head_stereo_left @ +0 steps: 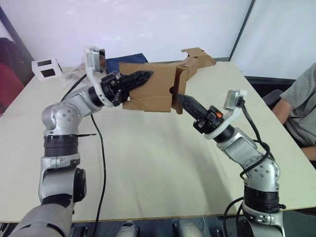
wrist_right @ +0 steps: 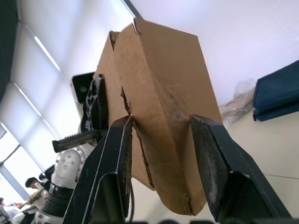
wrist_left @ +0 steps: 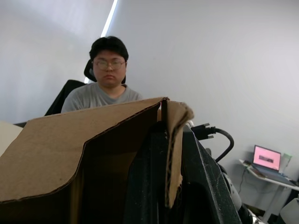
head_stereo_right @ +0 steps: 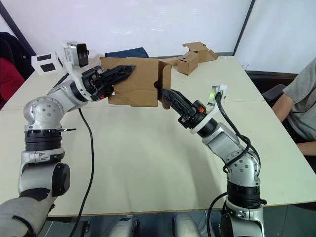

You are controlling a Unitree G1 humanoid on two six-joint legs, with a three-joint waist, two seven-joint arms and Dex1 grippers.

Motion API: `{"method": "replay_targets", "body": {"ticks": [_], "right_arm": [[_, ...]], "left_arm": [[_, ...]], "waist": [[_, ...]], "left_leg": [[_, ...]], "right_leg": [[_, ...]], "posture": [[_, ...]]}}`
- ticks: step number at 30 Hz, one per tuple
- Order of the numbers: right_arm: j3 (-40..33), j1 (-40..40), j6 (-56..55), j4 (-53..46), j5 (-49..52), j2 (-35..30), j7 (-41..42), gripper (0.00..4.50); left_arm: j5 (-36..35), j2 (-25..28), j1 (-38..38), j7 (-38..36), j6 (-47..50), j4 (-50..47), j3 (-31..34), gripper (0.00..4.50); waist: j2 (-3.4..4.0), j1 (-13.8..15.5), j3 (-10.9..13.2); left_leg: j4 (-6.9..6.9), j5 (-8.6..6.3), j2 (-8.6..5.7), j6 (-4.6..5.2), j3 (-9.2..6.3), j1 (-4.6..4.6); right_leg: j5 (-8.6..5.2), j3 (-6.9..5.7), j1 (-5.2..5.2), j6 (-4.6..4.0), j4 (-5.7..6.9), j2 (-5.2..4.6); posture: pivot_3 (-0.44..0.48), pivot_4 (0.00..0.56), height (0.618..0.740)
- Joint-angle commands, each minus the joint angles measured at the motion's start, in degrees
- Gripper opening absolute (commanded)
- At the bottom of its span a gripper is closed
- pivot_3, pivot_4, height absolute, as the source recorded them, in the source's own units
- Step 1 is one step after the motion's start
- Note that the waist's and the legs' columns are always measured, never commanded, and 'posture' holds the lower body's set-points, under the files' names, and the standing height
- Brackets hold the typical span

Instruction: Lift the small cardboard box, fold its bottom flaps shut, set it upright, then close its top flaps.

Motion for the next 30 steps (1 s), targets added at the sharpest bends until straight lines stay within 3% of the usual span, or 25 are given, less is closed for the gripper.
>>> {"method": "replay_targets", "body": {"ticks": [1,3,6,9,25,30], "right_arm": [[-1.1,-0.1,-1.2,-1.9,3.0,0.8,-0.4,1.95],[-1.0,0.0,-1.5,-1.9,3.5,0.9,-0.6,1.95],[-0.5,0.4,-2.0,-1.8,3.5,1.0,-0.9,1.18],[-0.1,0.6,-2.1,-1.8,3.4,1.2,-1.0,0.06],[0.3,0.4,-4.4,-0.5,1.7,2.1,-1.3,0.06],[0.2,0.7,-3.9,0.0,2.5,2.0,-1.3,1.93]], "left_arm": [[-1.3,0.4,-1.0,-0.1,-0.8,-0.7,1.9,0.00],[-1.3,0.4,-1.1,-0.2,-0.8,-0.6,1.9,0.00],[-1.4,0.4,-1.1,-0.2,-0.8,-0.6,1.9,0.00],[-1.5,0.3,-1.0,-0.2,-0.7,-0.8,1.9,0.00],[-1.8,0.4,-0.7,0.0,-0.7,-0.9,2.2,0.00],[-1.9,0.4,-0.8,0.0,-0.6,-0.8,2.4,0.00]], "waist": [[0.00,0.0,0.0],[0.00,0.0,0.0],[0.00,0.0,0.0],[0.00,0.0,0.0],[0.00,0.0,0.0],[0.00,0.0,0.0]], "left_leg": [[0.00,0.00,0.00,0.00,0.00,0.00],[0.00,0.00,0.00,0.01,0.00,0.00],[0.00,0.00,0.00,0.00,0.00,0.00],[0.00,0.00,0.00,0.00,0.00,0.00],[0.00,0.00,0.00,0.00,0.00,0.00],[0.00,0.00,0.00,0.00,0.00,0.00]], "right_leg": [[0.00,0.00,0.00,0.00,0.00,0.00],[0.00,0.00,0.00,0.00,0.00,0.00],[0.00,0.00,0.00,0.00,0.00,0.00],[0.00,0.00,0.00,0.00,0.00,0.00],[0.00,0.00,0.00,0.00,0.00,0.00],[0.00,0.00,0.00,0.00,0.00,0.00]], "posture": [[0.000,0.150,0.740],[0.000,0.150,0.740],[0.000,0.150,0.740],[0.000,0.150,0.740],[0.000,0.150,0.740],[0.000,0.150,0.740]]}}
